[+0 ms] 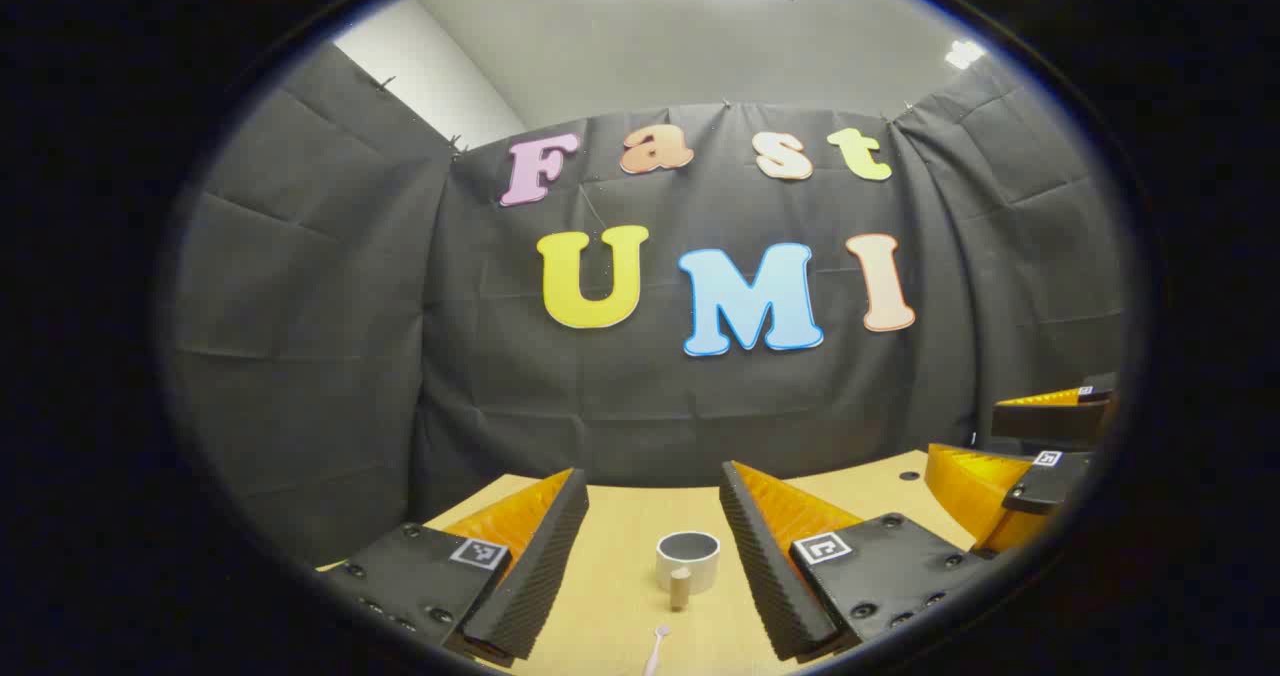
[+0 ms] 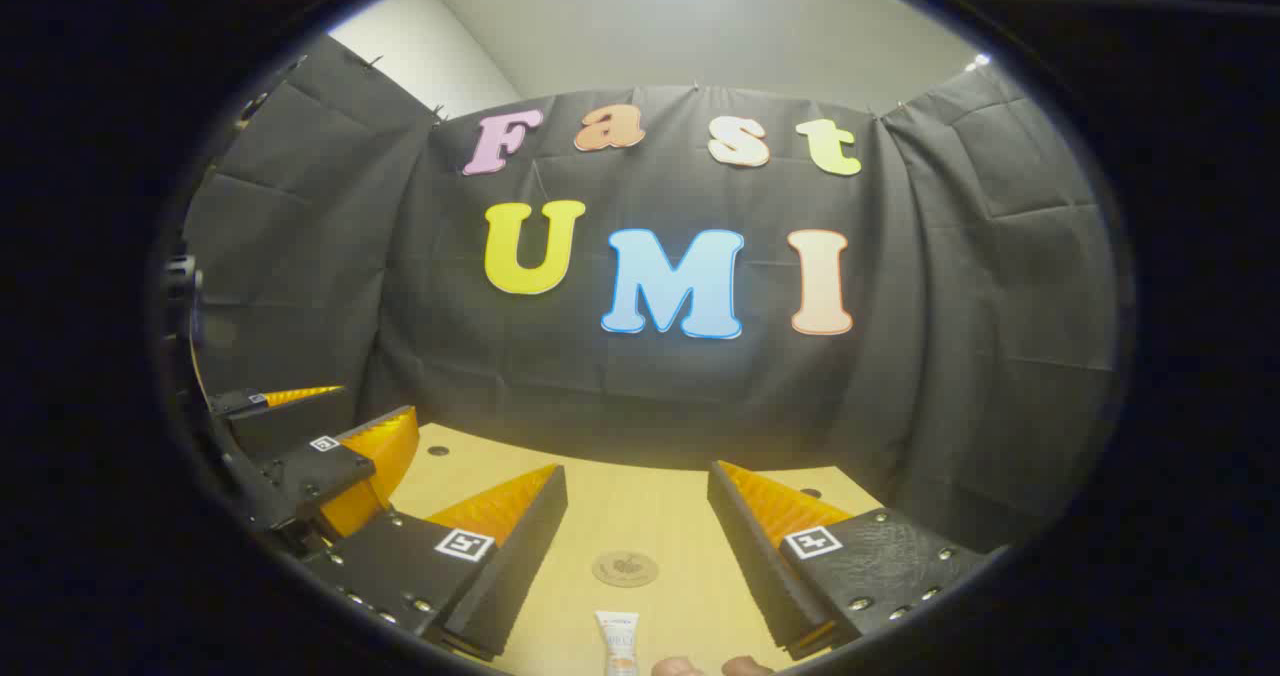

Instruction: Put the toothbrush and toothpaste on the desktop into the cup, then pick up the cup and place it on the coaster on the desktop.

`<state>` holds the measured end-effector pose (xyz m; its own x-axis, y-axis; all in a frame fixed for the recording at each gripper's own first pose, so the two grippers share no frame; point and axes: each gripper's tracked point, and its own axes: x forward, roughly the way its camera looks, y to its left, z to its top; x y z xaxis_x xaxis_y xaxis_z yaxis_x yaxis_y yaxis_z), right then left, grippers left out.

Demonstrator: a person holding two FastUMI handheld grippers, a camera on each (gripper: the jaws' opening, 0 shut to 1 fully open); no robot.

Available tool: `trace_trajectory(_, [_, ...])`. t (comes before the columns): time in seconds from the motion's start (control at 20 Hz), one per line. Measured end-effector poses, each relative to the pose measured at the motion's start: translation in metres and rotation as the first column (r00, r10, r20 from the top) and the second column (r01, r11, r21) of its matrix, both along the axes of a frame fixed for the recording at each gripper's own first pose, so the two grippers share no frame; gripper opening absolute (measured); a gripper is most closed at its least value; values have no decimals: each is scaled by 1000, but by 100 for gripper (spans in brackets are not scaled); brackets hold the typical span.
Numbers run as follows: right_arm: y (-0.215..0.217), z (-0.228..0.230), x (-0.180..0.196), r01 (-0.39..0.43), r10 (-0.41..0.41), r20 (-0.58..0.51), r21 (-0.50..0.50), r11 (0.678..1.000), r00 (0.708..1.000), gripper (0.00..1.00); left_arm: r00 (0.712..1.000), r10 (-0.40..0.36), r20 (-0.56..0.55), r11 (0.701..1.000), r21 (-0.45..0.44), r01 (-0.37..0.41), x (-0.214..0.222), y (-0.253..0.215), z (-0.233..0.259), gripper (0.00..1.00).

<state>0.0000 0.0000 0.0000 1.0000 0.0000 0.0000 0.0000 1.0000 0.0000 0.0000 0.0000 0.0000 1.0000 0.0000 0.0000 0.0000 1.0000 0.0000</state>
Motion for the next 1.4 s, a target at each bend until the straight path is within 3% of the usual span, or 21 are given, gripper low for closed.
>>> trace_trajectory(0.75, [0, -2, 2, -14, 15, -26, 34, 999, 1000, 90, 1000, -17, -9, 1000, 5, 17, 2, -13, -4, 88])
trace_trajectory(1.4, [6, -37, 19, -43, 49, -155, 42, 998, 987, 90, 987, -56, -151, 998, -15, 55, 26, -24, -48, 88])
